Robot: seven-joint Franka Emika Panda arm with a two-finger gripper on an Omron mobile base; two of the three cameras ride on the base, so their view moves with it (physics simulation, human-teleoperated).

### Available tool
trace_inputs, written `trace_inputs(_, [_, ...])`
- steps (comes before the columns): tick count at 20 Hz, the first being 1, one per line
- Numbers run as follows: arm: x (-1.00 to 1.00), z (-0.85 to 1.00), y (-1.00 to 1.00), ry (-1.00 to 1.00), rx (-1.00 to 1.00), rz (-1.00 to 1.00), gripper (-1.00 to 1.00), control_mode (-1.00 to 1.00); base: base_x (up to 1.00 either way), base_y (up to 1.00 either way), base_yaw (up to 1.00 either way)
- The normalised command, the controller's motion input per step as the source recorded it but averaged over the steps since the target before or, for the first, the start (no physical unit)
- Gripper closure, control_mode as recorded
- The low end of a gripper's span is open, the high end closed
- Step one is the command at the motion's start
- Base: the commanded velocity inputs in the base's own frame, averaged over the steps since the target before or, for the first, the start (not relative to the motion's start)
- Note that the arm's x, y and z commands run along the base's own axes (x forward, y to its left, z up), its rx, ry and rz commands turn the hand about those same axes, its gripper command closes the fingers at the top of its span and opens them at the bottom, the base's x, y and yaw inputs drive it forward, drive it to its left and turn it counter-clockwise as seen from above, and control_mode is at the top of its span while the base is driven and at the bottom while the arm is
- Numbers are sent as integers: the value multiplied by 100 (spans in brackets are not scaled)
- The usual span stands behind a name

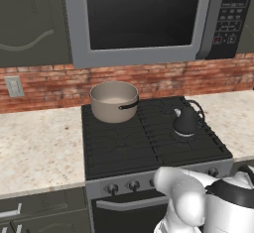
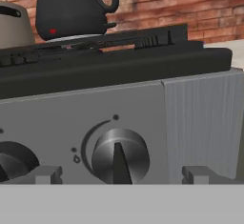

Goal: Pick the kettle from the counter and place it on a stove burner. Then turn the burner on.

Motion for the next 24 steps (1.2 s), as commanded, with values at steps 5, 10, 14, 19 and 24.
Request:
trace_inputs(5, [2, -4, 1, 0, -2, 0, -100, -100, 0, 0, 0])
trace_inputs(10, [14, 0, 0, 0, 0, 0, -100, -100, 0, 0, 0])
trace_inputs(14, [6, -2, 9, 0, -2, 0, -100, -100, 0, 0, 0])
trace_inputs(19, [2, -8, 22, 0, -7, 0, -100, -100, 0, 0, 0])
trace_inputs(24, [11, -7, 26, 0, -7, 0, -100, -100, 0, 0, 0])
